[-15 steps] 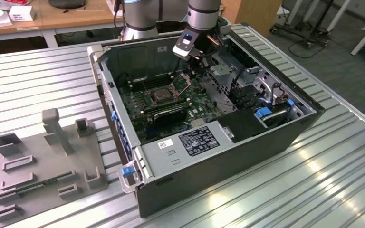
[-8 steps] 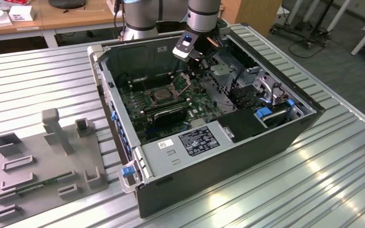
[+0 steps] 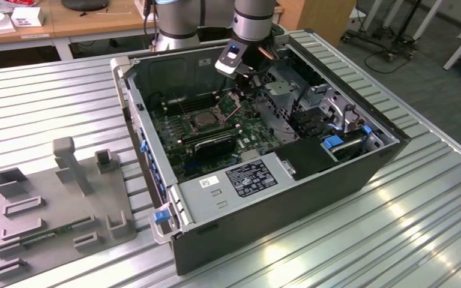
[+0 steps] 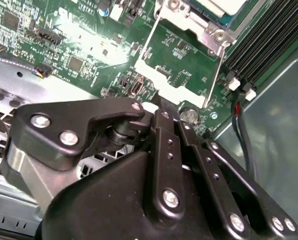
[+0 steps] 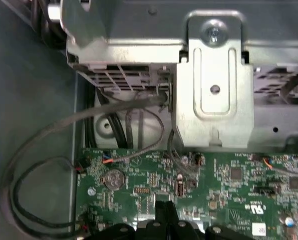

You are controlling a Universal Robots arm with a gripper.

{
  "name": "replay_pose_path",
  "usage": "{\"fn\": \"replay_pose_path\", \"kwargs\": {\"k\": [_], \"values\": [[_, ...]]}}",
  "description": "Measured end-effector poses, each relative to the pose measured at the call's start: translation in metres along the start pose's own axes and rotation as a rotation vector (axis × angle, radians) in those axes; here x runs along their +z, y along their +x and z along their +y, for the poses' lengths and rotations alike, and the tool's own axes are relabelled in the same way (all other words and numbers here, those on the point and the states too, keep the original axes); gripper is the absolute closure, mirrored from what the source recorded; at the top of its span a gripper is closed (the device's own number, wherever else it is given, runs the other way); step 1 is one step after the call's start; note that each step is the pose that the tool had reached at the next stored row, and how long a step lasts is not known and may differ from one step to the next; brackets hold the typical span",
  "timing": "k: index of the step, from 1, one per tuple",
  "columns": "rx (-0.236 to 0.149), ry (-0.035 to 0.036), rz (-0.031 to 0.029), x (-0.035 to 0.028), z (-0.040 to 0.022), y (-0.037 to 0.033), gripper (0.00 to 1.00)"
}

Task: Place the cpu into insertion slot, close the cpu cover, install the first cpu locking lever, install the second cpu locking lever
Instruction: 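Close the cpu cover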

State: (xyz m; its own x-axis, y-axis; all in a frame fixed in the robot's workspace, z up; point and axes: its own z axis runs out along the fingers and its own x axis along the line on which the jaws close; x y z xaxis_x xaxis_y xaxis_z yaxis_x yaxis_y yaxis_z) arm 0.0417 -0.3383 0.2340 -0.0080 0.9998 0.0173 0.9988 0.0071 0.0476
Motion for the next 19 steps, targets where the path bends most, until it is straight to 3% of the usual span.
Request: {"fn": "replay_pose_path", "kwargs": {"k": [4, 8, 10, 14, 19], "values": [[0.0, -0.0016, -0.001, -0.0005, -0.0073, 0.0018, 0.9], [0.001, -0.0056, 0.0024, 0.0002, -0.0167, 0.0039, 0.9], [0.0, -0.0066, -0.0003, -0.0008, -0.0203, 0.0046, 0.9], [0.0, -0.0092, -0.0007, -0.0009, -0.0247, 0.0056, 0.9], [0.0, -0.0164, -0.0007, -0.0014, -0.0353, 0.0073, 0.9]]}}
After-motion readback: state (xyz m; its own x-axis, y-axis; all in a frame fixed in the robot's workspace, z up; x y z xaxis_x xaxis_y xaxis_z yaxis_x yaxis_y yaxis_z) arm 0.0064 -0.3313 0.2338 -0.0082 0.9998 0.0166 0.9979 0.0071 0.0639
